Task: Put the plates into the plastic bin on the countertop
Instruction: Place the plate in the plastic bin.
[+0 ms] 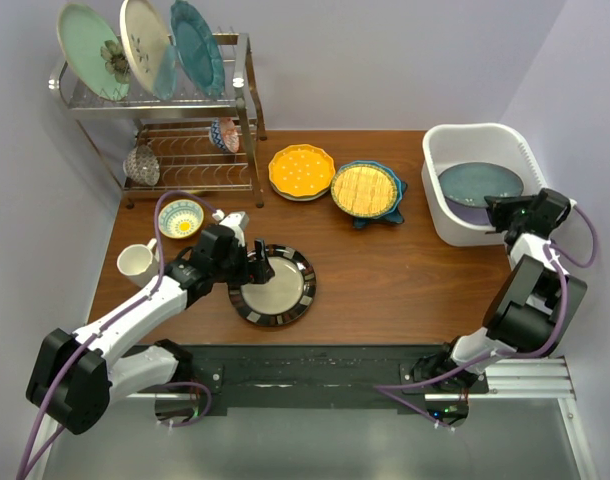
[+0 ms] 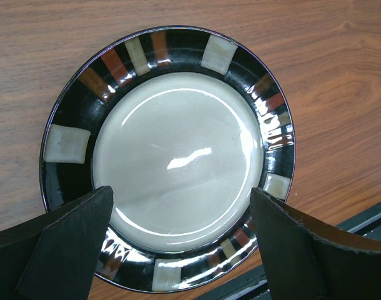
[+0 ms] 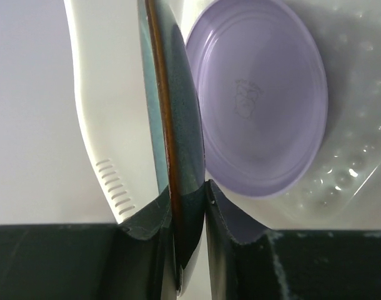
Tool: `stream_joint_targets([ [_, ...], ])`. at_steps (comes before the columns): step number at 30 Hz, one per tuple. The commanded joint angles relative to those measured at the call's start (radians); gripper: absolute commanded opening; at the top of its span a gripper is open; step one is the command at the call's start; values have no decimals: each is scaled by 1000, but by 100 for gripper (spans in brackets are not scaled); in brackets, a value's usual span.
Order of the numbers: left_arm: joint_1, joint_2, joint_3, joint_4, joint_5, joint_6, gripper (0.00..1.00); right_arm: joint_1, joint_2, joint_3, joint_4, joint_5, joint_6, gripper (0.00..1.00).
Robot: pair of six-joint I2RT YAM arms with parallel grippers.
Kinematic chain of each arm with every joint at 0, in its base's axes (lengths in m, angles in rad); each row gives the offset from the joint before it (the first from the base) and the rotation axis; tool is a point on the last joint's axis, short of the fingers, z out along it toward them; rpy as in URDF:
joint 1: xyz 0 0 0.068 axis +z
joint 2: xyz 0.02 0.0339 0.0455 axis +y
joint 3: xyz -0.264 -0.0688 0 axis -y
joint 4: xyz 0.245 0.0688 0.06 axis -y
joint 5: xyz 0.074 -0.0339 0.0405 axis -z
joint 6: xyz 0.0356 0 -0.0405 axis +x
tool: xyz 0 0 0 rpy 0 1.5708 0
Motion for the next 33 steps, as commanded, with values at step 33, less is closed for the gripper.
stream_joint_targets([
  [33,-6,-58,-9,19,20,1,95,14,140,131,3,-123,-58,51],
])
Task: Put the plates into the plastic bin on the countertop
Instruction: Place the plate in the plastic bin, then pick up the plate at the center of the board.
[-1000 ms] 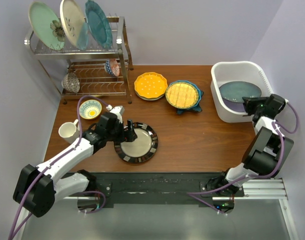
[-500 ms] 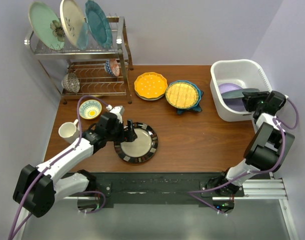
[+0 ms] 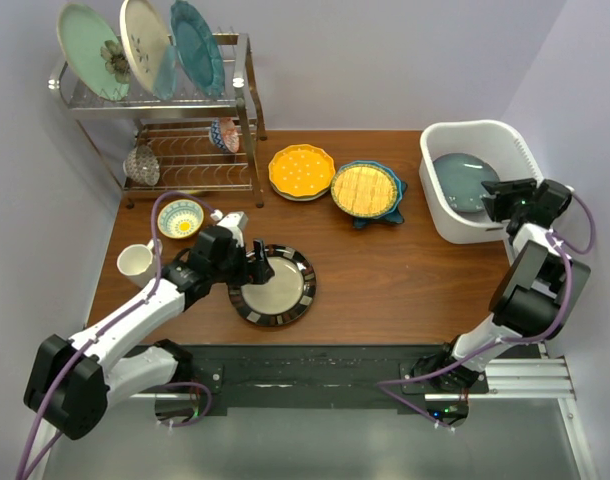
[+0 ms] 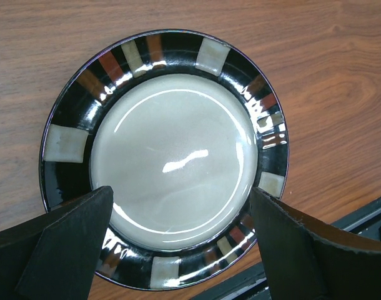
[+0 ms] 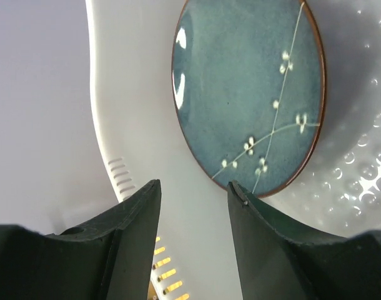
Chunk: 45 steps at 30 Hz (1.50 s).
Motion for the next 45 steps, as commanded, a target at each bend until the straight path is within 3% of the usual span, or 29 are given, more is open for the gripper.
stream_joint_targets([
  [1,-5,-31,-1,19,15,0,95,10,30,42,-47,-30,-33,51],
  [22,-6,-46,14,4,3,2,95,63,-152,63,-124,-89,-132,57],
  [35,-6,-46,28,-19,-19,5,95,212,-270,117,-250,-91,-260,59],
  [45,-6,-45,59,-50,-49,11,96,433,-313,129,-370,-5,-393,66],
])
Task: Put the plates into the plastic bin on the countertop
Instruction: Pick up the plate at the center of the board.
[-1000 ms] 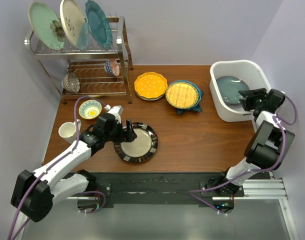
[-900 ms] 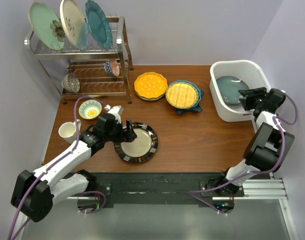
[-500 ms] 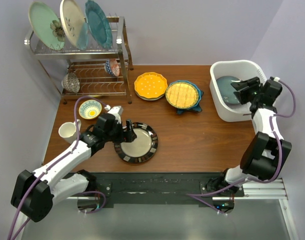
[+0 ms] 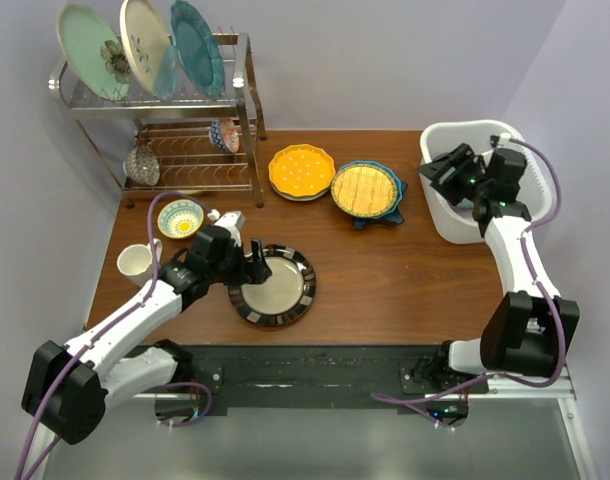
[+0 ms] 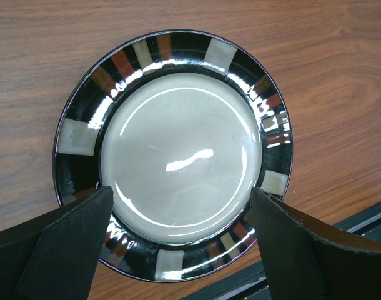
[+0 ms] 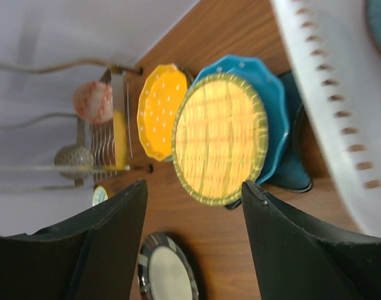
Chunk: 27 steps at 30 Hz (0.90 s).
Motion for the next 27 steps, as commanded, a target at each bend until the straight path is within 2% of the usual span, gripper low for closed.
stream_joint_targets([
  [1,-6,-14,48,-5,-32,11,96,97,-43,18,-62,46,-85,66],
  [17,-5,16,74,-61,-106,-25,96,395,-83,-190,-24,118,-99,66],
  [27,-5,32,68,-71,-118,-43,96,545,-20,-267,44,144,-78,64],
])
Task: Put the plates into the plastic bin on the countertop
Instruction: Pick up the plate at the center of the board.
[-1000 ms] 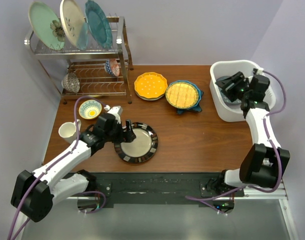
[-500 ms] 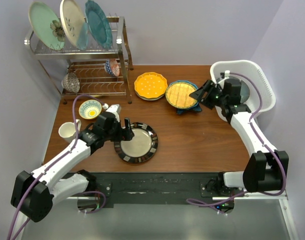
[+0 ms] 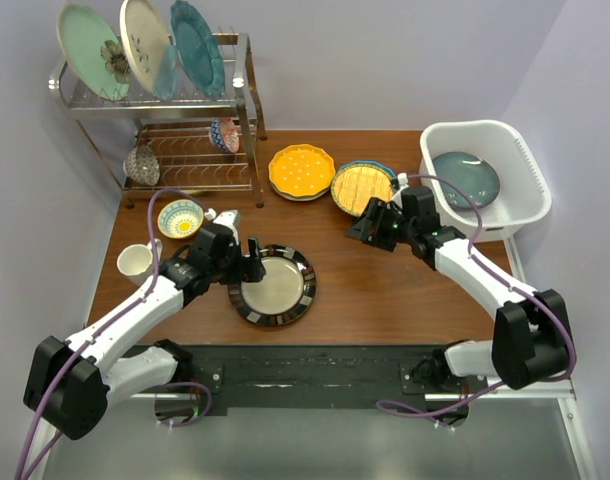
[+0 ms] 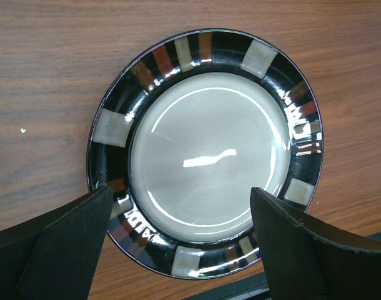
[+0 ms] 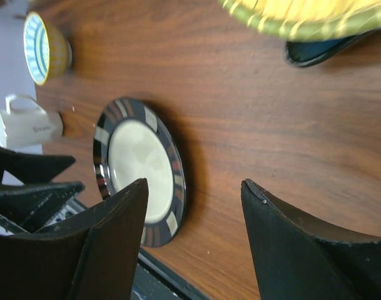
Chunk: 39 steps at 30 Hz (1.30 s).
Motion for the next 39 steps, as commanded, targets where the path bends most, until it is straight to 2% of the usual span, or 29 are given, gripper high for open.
stream_joint_targets([
  [1,-5,8,29,-2,-28,-33,96,55,34,-18,69,37,5,64],
  [12,-5,36,12,-27,-74,-60,96,163,142,-67,150,21,48,63],
  [22,9,111,-11,-65,-127,-116,96,212,243,-114,300,-36,118,62],
  [29,47,109,-60,-33,-99,-124,96,223,277,-145,372,-71,149,62],
  [39,52,68,-147,105,22,-115,96,232,318,-173,445,-114,177,61],
])
